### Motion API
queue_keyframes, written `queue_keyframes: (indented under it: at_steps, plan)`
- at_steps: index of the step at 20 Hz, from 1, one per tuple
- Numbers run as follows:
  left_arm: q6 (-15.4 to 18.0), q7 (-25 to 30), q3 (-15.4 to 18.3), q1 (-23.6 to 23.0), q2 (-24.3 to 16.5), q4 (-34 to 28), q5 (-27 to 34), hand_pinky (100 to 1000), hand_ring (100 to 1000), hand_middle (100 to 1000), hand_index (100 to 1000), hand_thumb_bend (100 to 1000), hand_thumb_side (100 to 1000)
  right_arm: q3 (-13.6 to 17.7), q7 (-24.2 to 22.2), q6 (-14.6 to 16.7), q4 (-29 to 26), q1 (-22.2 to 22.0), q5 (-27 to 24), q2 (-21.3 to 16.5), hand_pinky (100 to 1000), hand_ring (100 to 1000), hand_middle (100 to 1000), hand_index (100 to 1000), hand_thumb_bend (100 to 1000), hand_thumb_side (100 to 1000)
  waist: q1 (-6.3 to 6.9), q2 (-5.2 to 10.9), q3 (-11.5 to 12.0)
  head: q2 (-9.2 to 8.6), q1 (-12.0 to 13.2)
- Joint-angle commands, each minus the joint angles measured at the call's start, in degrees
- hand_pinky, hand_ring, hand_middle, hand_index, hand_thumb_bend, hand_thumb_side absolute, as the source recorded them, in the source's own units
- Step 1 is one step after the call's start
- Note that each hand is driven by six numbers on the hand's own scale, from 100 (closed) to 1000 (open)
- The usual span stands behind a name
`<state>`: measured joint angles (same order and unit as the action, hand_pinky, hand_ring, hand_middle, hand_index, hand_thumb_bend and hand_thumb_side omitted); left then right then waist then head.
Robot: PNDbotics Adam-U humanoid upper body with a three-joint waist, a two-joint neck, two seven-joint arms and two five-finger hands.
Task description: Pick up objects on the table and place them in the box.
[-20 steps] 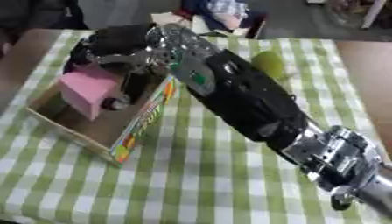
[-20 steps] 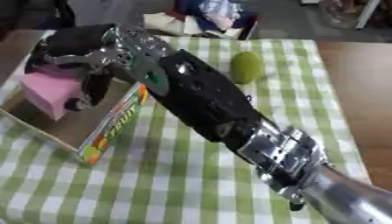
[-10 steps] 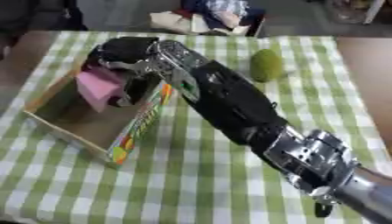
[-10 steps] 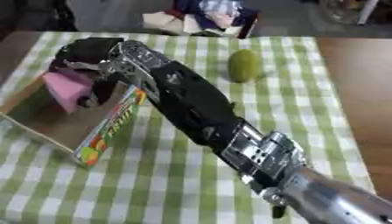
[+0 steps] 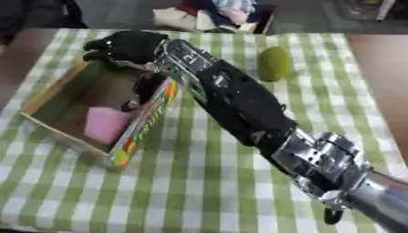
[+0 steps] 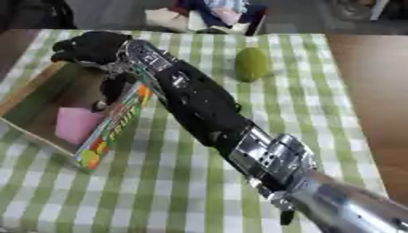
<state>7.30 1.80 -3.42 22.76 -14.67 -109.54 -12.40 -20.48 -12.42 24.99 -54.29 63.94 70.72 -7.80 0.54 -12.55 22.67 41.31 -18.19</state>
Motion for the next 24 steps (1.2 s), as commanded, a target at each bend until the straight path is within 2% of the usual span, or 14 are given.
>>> queue_keyframes:
  at_steps: [1, 7, 12, 15, 17, 20, 24]
  plan:
    - [0.16, 0.11, 0.37, 0.65, -0.67, -0.71, 0.10, 590, 697, 747, 810, 572, 624, 0.19, 1.69, -0.34, -3.24, 1.31, 0.34, -0.99, 940, 955, 1000, 1000, 743, 516, 0.19, 0.83, -0.08, 0.50, 0.37]
    - [0.26, -0.20, 0.57, 0.18, -0.80, -0.47, 0.19, 589, 697, 746, 809, 574, 624, 0.07, 3.27, -1.76, -8.34, 1.89, -2.05, -2.35, 936, 951, 995, 1000, 743, 535, 0.08, 1.01, -0.89, 0.83, 0.91]
    - [0.48, -0.68, 0.87, -0.64, -1.40, -0.09, 0.71, 587, 696, 745, 807, 572, 627, 0.00, 3.41, -4.09, -14.57, 2.37, -8.99, -4.54, 917, 938, 973, 1000, 718, 520, -0.25, 1.18, -3.02, 1.12, 2.00]
    - [0.60, -0.76, 0.92, -0.78, -1.50, 0.06, 0.73, 587, 696, 745, 807, 572, 627, -0.35, 1.96, -5.31, -17.04, 2.40, -11.54, -5.39, 917, 938, 973, 1000, 718, 520, -0.32, 1.22, -3.36, 1.16, 2.14]
    - [1.05, -0.80, 0.76, -0.98, -1.66, -0.27, 1.46, 579, 691, 741, 806, 573, 627, 0.64, 2.41, -6.20, -18.98, 2.70, -12.94, -6.55, 878, 911, 945, 1000, 666, 479, -0.45, 1.43, -4.51, 1.34, 2.81]
    - [1.12, -0.84, 1.06, -1.44, -1.97, -0.04, 1.93, 579, 691, 741, 806, 571, 629, 1.91, 2.98, -8.21, -21.32, 2.05, -15.71, -8.48, 860, 901, 935, 1000, 649, 460, -0.52, 1.51, -5.69, 1.28, 3.38]
    - [1.04, -1.23, 1.49, -2.00, -2.21, 0.36, 1.75, 578, 690, 741, 806, 565, 631, 3.84, 3.04, -10.96, -21.31, 0.82, -19.33, -10.63, 828, 880, 916, 997, 646, 445, -0.61, 1.43, -6.97, 1.14, 4.22]
